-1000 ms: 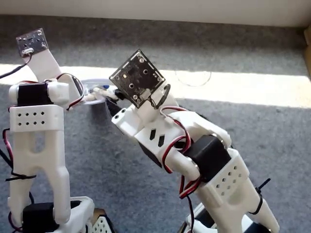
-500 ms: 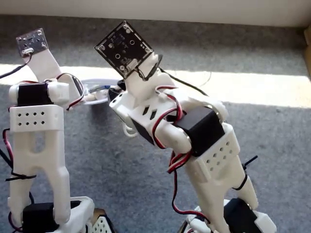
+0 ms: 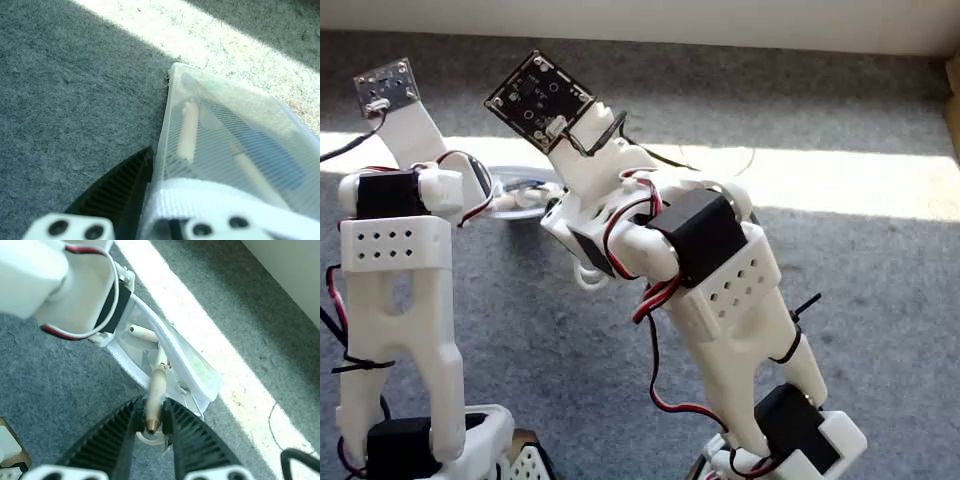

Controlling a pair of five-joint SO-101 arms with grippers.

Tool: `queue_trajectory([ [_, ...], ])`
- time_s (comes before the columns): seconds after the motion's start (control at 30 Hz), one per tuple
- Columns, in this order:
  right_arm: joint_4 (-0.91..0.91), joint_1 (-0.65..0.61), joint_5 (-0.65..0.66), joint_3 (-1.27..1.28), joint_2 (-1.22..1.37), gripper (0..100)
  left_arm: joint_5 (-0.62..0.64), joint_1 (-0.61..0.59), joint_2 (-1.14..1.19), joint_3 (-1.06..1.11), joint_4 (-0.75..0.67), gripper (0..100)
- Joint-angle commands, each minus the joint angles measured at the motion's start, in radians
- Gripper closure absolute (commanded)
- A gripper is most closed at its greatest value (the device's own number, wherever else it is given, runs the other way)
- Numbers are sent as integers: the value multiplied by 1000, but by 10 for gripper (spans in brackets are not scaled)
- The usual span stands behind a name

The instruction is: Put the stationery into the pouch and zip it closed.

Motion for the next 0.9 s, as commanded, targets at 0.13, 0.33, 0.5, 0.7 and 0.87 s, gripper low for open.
queue_trajectory([
  [0.13, -84, 13, 8, -45, -4, 983, -9, -10, 18, 8, -14, 965],
  [0.33, -131, 13, -5, -44, -4, 983, -9, -10, 18, 8, -14, 965],
  [0.5, -173, 13, -127, -42, -1, 982, -9, -10, 18, 8, -14, 965],
  [0.7, -180, 10, -130, -42, 50, 982, -9, -10, 18, 8, -14, 965],
  [0.87, -180, 13, -132, -51, 137, 982, -9, -10, 18, 8, -14, 965],
])
